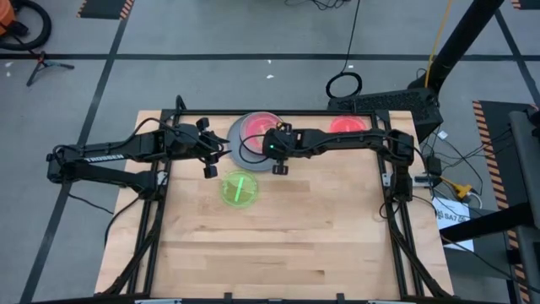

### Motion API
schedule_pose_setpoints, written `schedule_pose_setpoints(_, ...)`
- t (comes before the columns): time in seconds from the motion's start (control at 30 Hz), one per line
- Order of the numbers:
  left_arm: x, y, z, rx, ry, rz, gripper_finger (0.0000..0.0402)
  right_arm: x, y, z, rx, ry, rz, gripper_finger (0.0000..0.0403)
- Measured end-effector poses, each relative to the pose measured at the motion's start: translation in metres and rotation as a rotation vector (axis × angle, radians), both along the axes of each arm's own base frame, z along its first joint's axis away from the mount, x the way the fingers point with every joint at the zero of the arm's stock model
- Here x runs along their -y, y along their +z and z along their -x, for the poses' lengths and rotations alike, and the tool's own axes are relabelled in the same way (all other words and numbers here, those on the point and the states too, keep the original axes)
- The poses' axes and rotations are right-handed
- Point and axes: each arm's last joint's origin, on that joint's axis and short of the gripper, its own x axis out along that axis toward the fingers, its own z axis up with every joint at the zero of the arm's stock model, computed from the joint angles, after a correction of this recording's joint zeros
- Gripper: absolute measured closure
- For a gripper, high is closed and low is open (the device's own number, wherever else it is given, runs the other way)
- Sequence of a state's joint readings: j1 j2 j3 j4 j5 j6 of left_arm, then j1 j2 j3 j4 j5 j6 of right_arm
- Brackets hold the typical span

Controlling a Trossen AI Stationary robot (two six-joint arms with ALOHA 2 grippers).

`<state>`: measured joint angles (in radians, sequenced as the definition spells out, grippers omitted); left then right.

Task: Stack plastic plates
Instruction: Stack the right green plate on top of the pink plate

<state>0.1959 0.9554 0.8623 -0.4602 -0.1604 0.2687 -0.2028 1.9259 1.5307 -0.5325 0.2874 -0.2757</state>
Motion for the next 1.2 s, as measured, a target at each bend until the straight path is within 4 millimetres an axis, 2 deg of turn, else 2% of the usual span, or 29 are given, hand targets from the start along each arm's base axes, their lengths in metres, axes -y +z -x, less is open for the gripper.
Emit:
schedule_pose_setpoints(0.33, 0.000, 0.000, 0.000, 0.000, 0.000, 0.000, 0.0254, 0.001, 0.002, -0.002, 0.032, -0.004, 0.009, 0.0301)
schedule_pose_setpoints(0.53, 0.000, 0.000, 0.000, 0.000, 0.000, 0.000, 0.0254, 0.001, 0.003, -0.004, 0.048, -0.010, 0.020, 0.0284)
schedule_pose_setpoints(0.67, 0.000, 0.000, 0.000, 0.000, 0.000, 0.000, 0.0254, 0.004, 0.003, 0.002, 0.011, -0.123, 0.098, 0.0283)
schedule_pose_setpoints(0.8, 0.000, -0.001, 0.000, -0.007, 0.000, 0.002, 0.0254, 0.009, 0.013, 0.017, -0.040, -0.259, 0.173, 0.0295)
schedule_pose_setpoints(0.87, 0.000, -0.001, 0.001, -0.014, 0.000, 0.003, 0.0254, 0.016, 0.018, 0.028, -0.070, -0.327, 0.150, 0.0305)
schedule_pose_setpoints(1.03, 0.000, -0.001, 0.001, -0.017, 0.001, 0.004, 0.0254, 0.039, 0.013, 0.051, -0.163, -0.397, -0.080, 0.0344)
schedule_pose_setpoints(1.2, 0.000, -0.001, 0.001, -0.017, 0.001, 0.005, 0.0254, 0.048, 0.001, 0.049, -0.151, -0.330, -0.284, 0.0392)
